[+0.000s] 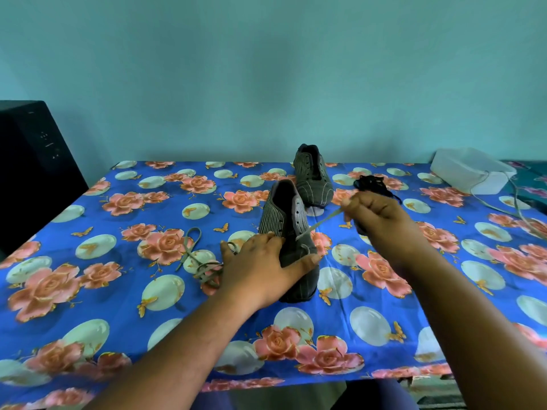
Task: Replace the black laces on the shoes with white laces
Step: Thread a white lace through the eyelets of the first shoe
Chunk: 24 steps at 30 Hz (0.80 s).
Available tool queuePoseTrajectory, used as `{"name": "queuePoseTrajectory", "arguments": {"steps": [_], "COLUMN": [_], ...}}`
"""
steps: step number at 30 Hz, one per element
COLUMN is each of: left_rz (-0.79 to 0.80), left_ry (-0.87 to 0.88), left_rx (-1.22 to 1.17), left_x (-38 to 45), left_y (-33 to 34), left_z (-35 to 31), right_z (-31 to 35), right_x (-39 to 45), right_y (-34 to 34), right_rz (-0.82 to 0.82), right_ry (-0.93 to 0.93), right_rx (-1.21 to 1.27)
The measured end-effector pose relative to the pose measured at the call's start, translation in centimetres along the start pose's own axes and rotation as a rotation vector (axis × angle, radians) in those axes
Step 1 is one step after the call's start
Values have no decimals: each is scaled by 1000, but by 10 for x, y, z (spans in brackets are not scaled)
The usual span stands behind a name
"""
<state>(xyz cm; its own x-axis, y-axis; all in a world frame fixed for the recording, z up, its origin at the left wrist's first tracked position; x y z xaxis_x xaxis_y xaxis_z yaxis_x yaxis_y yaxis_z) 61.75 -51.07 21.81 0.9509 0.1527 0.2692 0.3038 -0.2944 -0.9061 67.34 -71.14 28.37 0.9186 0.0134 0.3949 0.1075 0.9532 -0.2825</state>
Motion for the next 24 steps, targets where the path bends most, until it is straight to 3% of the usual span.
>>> {"name": "queuePoseTrajectory", "arguments": {"steps": [6,10,14,16,20,22,24], "left_rz": [-101,-101,-117,-117,-116,-120,-120], "left_ry": [33,38,39,38,37,31,29], "left_rx": [66,79,58,52,47,42,40], "left_x": [-5,-6,-5,-6,-4,-5,-5], "left_y": [4,3,3,4,6,6,7], "left_z": [-1,-4,-4,-3,-3,-4,-4], "right_z": [-29,-81,-120,-113,-63,-51,-46], "right_x": [20,24,18,11,-12,-20,-20], "right_y": [-58,-103,-80,-53,8,30,46], "right_rz": [-510,-668,-333,-176,18,162,185], "right_ry": [207,308,318,190,-257,-349,-372], "right_rx": [326,-38,-611,-859,-646,-623,-650]}}
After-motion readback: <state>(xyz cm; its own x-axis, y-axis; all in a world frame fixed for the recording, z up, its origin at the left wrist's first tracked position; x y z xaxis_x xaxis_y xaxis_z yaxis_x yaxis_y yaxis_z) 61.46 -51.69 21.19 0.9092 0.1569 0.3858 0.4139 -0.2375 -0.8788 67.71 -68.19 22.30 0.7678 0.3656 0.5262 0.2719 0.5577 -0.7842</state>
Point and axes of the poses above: each hand's wrist, its own x-axis towards the middle knuckle, its own y-axis out of the palm, z = x × y, the point moved 4 cm from there along x, towards the middle knuckle, and after that the axes turned 15 degrees about -z, right-handed, at the moved point
